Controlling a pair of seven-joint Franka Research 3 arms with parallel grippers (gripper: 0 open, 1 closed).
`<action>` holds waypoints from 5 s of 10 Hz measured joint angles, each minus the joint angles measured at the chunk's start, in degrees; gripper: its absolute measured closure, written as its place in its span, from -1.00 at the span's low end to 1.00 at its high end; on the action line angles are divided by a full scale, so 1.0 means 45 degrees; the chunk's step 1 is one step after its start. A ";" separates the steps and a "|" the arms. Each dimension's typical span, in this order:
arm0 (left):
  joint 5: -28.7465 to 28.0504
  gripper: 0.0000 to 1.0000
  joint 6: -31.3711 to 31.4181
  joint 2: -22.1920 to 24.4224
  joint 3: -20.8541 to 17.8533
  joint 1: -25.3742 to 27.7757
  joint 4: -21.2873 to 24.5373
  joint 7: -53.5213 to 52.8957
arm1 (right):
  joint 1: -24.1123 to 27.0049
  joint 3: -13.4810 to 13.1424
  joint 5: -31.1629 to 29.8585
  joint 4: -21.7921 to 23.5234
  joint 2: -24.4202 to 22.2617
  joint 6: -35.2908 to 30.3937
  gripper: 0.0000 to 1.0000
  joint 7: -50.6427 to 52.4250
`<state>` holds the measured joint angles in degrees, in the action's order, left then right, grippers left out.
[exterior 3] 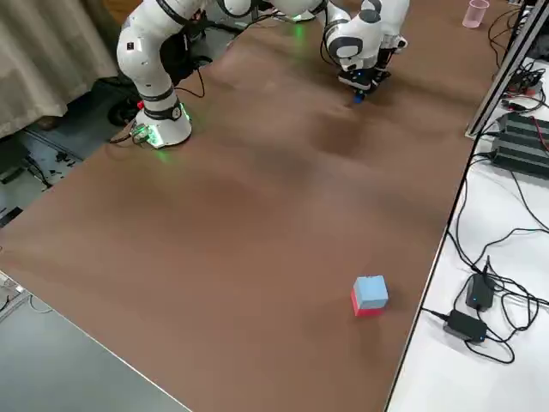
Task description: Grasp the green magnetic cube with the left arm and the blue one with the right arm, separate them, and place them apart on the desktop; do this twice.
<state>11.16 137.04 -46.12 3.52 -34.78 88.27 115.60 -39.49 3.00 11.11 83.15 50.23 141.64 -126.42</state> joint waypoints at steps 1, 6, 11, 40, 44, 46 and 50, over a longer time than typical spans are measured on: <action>-0.0457 0.53 -0.0145 0.0153 -0.0078 0.0300 -0.0077 -0.0172 | -0.0001 0.0000 0.0000 0.0000 0.0000 0.0000 0.52 0.0001; -0.1352 0.53 0.0543 0.0903 -0.0145 0.2959 -0.1372 -0.3019 | 0.0020 -0.0039 0.0000 -0.0022 -0.0010 -0.0178 0.25 -0.0006; -0.1561 -0.30 0.4757 -0.0397 -0.0046 0.1976 -0.1898 -0.5169 | 0.0285 -0.0099 0.0011 -0.0066 -0.0117 -0.0698 -0.81 -0.0006; -0.0625 0.07 0.1068 -0.0143 0.0974 -0.0096 0.0203 0.0809 | 0.0637 0.0056 0.0011 0.0065 -0.0193 -0.1047 0.47 0.0207; -0.0629 0.52 0.1080 -0.0143 0.0962 -0.0095 0.0190 0.0753 | 0.0637 0.0056 0.0011 0.0065 -0.0193 -0.1047 0.47 0.0207; -0.0629 0.53 0.1089 -0.0143 0.0942 -0.0095 0.0177 0.0726 | 0.0637 0.0056 0.0011 0.0065 -0.0193 -0.1047 0.47 0.0208; -0.0629 0.53 0.1089 -0.0142 0.0835 -0.0046 0.0140 0.0561 | 0.0638 0.0055 0.0011 0.0065 -0.0193 -0.1047 0.47 0.0208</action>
<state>8.32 141.94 -46.76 7.28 -34.99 88.90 118.13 -36.62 3.25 11.16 83.44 49.36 136.93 -125.48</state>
